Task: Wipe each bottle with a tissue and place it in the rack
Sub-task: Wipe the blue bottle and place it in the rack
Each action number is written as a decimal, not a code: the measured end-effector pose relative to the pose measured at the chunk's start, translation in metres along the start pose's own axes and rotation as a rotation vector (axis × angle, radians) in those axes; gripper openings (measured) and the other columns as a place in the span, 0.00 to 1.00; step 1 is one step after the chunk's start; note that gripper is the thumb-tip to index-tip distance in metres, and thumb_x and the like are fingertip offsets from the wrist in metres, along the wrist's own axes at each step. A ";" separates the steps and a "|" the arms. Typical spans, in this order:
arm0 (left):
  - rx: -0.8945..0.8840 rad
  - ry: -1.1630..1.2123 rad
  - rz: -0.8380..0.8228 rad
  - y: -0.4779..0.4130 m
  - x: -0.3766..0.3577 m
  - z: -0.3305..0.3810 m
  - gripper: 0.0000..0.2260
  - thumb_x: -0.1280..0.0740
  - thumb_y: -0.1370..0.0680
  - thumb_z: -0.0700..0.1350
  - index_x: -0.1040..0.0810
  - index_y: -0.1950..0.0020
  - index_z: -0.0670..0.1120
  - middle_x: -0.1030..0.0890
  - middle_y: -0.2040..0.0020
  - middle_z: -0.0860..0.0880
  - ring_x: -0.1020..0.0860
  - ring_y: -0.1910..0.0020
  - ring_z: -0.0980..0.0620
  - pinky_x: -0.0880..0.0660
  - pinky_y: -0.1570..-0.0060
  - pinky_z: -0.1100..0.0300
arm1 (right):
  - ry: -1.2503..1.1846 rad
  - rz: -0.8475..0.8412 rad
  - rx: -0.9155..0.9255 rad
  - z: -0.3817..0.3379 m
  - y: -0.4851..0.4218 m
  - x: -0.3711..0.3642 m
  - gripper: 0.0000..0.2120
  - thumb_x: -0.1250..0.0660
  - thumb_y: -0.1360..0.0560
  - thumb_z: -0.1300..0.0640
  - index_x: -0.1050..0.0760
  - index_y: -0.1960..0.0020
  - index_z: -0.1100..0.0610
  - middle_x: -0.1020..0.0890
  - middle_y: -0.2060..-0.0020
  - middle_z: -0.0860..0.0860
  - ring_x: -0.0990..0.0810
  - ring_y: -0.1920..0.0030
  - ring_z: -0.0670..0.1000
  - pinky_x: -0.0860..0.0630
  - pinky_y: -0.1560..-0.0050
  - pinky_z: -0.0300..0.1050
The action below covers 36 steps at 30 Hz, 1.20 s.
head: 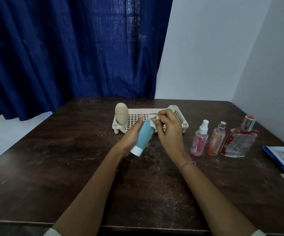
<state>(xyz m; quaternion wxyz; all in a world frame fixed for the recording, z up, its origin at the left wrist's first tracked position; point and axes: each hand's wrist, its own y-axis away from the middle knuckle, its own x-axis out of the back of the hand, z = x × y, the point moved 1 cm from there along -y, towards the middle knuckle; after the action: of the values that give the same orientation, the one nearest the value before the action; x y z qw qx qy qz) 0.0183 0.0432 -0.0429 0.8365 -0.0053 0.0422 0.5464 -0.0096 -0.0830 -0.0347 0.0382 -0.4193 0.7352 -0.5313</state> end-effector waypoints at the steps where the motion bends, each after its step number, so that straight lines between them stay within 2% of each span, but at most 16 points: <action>1: -0.013 -0.011 0.007 0.000 0.000 0.000 0.25 0.48 0.21 0.63 0.21 0.56 0.47 0.20 0.65 0.45 0.23 0.66 0.49 0.27 0.64 0.56 | 0.000 -0.009 0.013 -0.001 0.001 0.000 0.06 0.36 0.25 0.65 0.22 0.52 0.66 0.25 0.55 0.55 0.26 0.52 0.50 0.28 0.49 0.39; 5: -0.077 -0.061 0.052 0.002 0.000 0.003 0.18 0.49 0.18 0.53 0.25 0.57 0.46 0.23 0.65 0.44 0.24 0.69 0.49 0.28 0.69 0.57 | 0.017 -0.104 0.108 -0.012 0.006 -0.003 0.11 0.39 0.24 0.62 0.22 0.45 0.63 0.26 0.52 0.54 0.29 0.49 0.48 0.33 0.46 0.33; 7: -0.087 -0.048 0.075 0.003 -0.001 0.003 0.16 0.49 0.17 0.49 0.27 0.57 0.45 0.23 0.65 0.43 0.25 0.69 0.49 0.28 0.69 0.57 | 0.043 -0.145 0.159 -0.015 0.007 -0.005 0.13 0.40 0.25 0.61 0.23 0.43 0.62 0.26 0.51 0.54 0.29 0.48 0.48 0.34 0.44 0.34; 10: -0.062 -0.015 0.066 0.002 -0.002 0.002 0.20 0.49 0.18 0.55 0.25 0.57 0.46 0.22 0.66 0.45 0.24 0.69 0.49 0.27 0.69 0.58 | 0.078 -0.116 0.148 -0.012 0.005 -0.004 0.13 0.41 0.24 0.60 0.23 0.44 0.63 0.25 0.51 0.54 0.29 0.49 0.49 0.34 0.45 0.33; 13: -0.070 -0.044 -0.005 -0.001 -0.001 0.001 0.28 0.49 0.26 0.67 0.22 0.56 0.45 0.22 0.65 0.44 0.23 0.69 0.49 0.26 0.68 0.58 | 0.084 -0.003 0.070 -0.003 0.001 0.000 0.10 0.38 0.25 0.63 0.22 0.47 0.65 0.23 0.53 0.55 0.26 0.51 0.51 0.33 0.47 0.33; 15: -0.094 -0.051 -0.025 -0.002 0.001 0.000 0.30 0.46 0.31 0.69 0.22 0.55 0.44 0.22 0.64 0.44 0.23 0.69 0.50 0.26 0.68 0.58 | 0.071 0.043 0.028 0.003 -0.001 0.002 0.08 0.35 0.26 0.67 0.22 0.48 0.65 0.23 0.54 0.55 0.25 0.52 0.52 0.30 0.48 0.36; 17: -0.153 -0.064 -0.040 -0.003 0.002 -0.001 0.27 0.39 0.28 0.68 0.23 0.55 0.43 0.22 0.64 0.43 0.23 0.70 0.50 0.26 0.70 0.59 | 0.033 0.041 0.014 0.005 0.000 0.003 0.10 0.35 0.26 0.67 0.22 0.46 0.63 0.22 0.54 0.54 0.25 0.51 0.50 0.27 0.48 0.39; 19: -0.192 -0.025 -0.044 -0.003 0.003 0.001 0.23 0.35 0.27 0.63 0.23 0.56 0.41 0.22 0.66 0.44 0.24 0.72 0.50 0.26 0.72 0.59 | -0.044 0.016 -0.007 0.003 0.000 0.003 0.13 0.36 0.25 0.66 0.23 0.42 0.59 0.22 0.51 0.52 0.25 0.49 0.47 0.28 0.46 0.37; 23: -0.181 0.021 -0.012 -0.001 0.005 0.005 0.23 0.39 0.28 0.61 0.23 0.56 0.40 0.21 0.67 0.44 0.24 0.73 0.49 0.25 0.73 0.60 | -0.112 -0.008 -0.022 0.000 0.002 -0.001 0.12 0.35 0.25 0.65 0.22 0.42 0.59 0.22 0.52 0.52 0.25 0.49 0.44 0.29 0.46 0.32; 29: -0.195 0.089 0.046 -0.006 0.005 0.004 0.18 0.42 0.21 0.57 0.22 0.52 0.44 0.22 0.62 0.41 0.21 0.69 0.48 0.22 0.71 0.57 | -0.155 -0.005 -0.007 -0.002 0.004 -0.002 0.12 0.33 0.28 0.69 0.20 0.46 0.60 0.22 0.54 0.52 0.27 0.50 0.40 0.32 0.46 0.28; 33: -0.212 0.153 0.092 -0.006 0.009 0.005 0.17 0.46 0.18 0.52 0.20 0.49 0.46 0.16 0.58 0.48 0.18 0.61 0.52 0.20 0.64 0.58 | -0.152 -0.095 0.063 -0.005 0.006 -0.007 0.11 0.32 0.28 0.68 0.20 0.47 0.61 0.22 0.53 0.51 0.25 0.49 0.43 0.30 0.45 0.30; 36: -0.223 0.191 0.152 -0.007 0.016 0.006 0.19 0.46 0.18 0.52 0.20 0.46 0.42 0.17 0.58 0.46 0.19 0.60 0.53 0.21 0.62 0.62 | -0.136 -0.236 0.183 -0.008 0.011 -0.010 0.11 0.31 0.29 0.66 0.20 0.47 0.61 0.21 0.52 0.53 0.24 0.49 0.47 0.28 0.44 0.34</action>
<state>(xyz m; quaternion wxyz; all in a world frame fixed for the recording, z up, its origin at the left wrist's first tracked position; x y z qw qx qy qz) 0.0318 0.0550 -0.0385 0.7790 -0.1469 0.0610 0.6065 -0.0133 -0.0698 -0.0438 0.0633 -0.5323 0.6251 -0.5674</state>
